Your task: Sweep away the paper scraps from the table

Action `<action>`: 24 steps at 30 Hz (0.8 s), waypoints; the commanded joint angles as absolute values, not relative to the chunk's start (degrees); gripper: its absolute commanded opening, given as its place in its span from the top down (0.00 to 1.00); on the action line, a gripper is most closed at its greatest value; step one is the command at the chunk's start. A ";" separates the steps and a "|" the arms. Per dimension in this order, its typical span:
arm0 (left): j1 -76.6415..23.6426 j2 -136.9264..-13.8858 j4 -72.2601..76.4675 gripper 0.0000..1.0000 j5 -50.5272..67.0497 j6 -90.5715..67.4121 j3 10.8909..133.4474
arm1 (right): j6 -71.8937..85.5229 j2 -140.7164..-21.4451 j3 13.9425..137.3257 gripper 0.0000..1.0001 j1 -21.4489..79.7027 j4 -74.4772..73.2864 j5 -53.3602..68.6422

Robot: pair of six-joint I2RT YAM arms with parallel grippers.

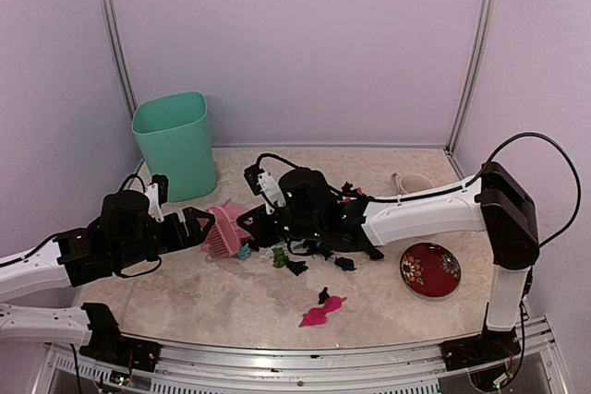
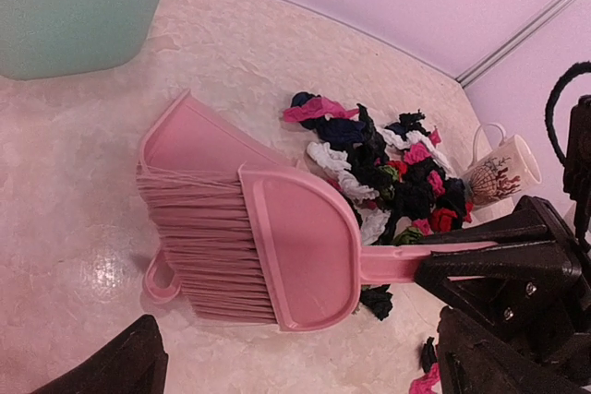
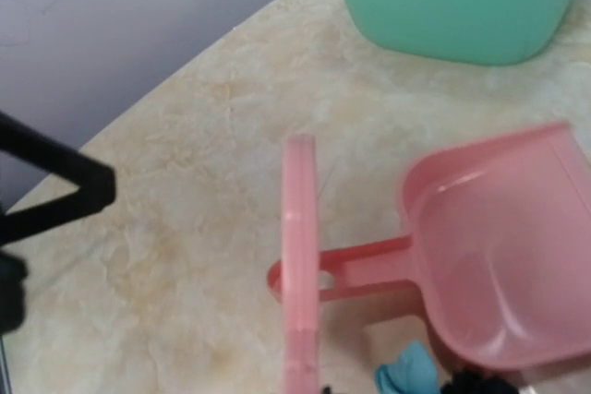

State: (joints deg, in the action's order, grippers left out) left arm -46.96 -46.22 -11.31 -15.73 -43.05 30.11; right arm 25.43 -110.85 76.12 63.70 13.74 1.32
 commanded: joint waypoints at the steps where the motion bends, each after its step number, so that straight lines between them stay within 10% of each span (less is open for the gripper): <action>1: -45.95 -43.46 -16.59 0.01 -18.68 -43.62 31.01 | 24.73 -113.70 81.16 1.00 64.42 15.69 1.32; 24: -40.72 -57.85 -18.85 0.01 -17.53 -34.91 38.72 | 20.64 -72.19 50.10 1.00 62.73 7.11 -17.35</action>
State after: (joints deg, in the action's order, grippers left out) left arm -41.25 -53.36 -19.38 -17.89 -39.24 35.03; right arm 21.89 -78.11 53.34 63.51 10.72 -11.14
